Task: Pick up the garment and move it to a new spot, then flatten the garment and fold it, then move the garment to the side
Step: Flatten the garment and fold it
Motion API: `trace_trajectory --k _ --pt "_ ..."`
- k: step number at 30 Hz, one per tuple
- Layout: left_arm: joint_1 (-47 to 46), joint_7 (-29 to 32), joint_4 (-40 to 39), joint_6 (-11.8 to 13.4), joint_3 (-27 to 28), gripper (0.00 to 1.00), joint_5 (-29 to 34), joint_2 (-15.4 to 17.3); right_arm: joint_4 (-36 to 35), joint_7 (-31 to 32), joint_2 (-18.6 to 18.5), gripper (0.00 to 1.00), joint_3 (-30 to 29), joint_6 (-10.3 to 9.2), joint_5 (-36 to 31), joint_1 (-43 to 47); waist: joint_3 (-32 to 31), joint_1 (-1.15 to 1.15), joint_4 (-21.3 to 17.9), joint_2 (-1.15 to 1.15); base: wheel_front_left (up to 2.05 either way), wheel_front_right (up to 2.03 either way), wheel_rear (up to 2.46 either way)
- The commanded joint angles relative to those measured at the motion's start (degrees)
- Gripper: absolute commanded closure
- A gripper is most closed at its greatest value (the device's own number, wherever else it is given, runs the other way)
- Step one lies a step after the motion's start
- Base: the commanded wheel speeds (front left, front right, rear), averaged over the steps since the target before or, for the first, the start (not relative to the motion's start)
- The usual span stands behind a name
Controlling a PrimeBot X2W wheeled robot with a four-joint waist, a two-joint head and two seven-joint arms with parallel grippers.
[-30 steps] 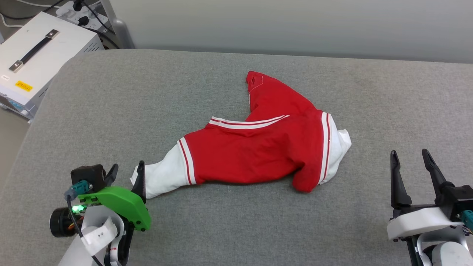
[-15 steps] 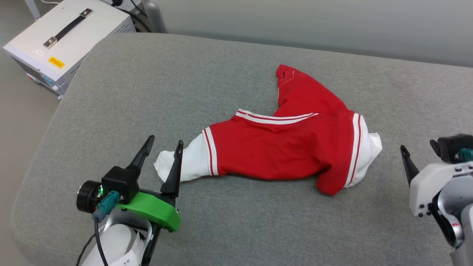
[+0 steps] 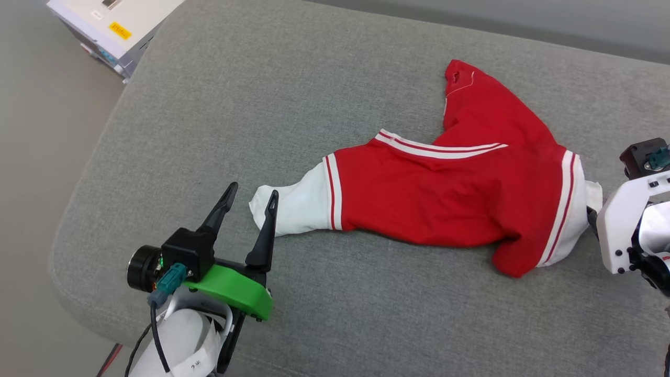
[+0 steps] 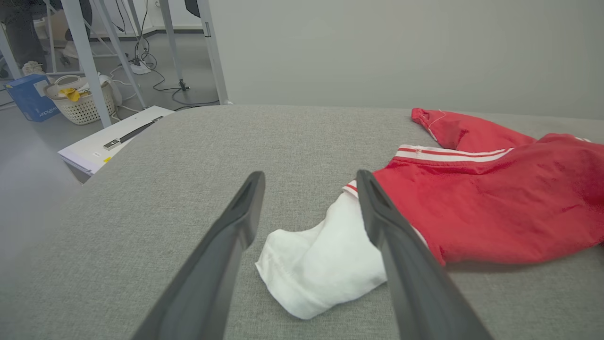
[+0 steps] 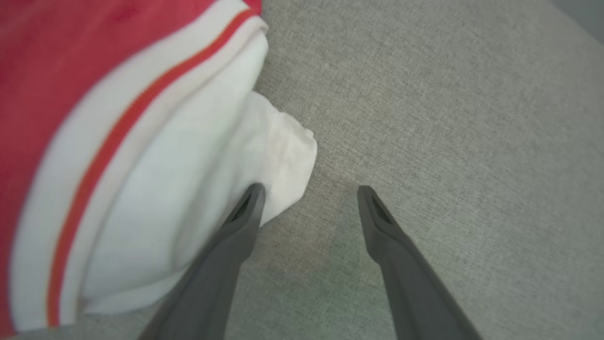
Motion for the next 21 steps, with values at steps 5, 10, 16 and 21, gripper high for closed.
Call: trace_trajectory --k 5,10,16,21 --pt "-1.0 -0.3 0.6 -1.2 1.6 0.0 1.1 -1.5 2.8 1.2 -1.6 0.0 3.7 -0.05 0.2 -1.7 2.9 0.0 2.8 0.4 0.0 0.0 0.0" --pt "-0.9 -0.3 1.2 -2.0 3.0 0.0 2.0 -2.3 5.4 1.9 -2.1 1.0 5.1 -0.05 1.3 -0.4 2.7 0.0 2.7 0.4 0.0 0.0 0.0" --pt "0.1 -0.3 2.8 -2.5 4.1 0.0 2.9 -2.0 5.9 -2.0 -1.5 1.0 2.7 -0.05 1.1 2.4 -0.3 0.0 0.3 0.4 0.0 0.0 0.0" --pt "1.7 -0.3 3.7 -3.0 4.1 0.0 3.5 -1.3 3.5 -5.9 0.3 1.0 -1.4 -0.05 0.5 8.9 -4.7 0.0 -3.2 0.4 0.0 0.0 0.0"
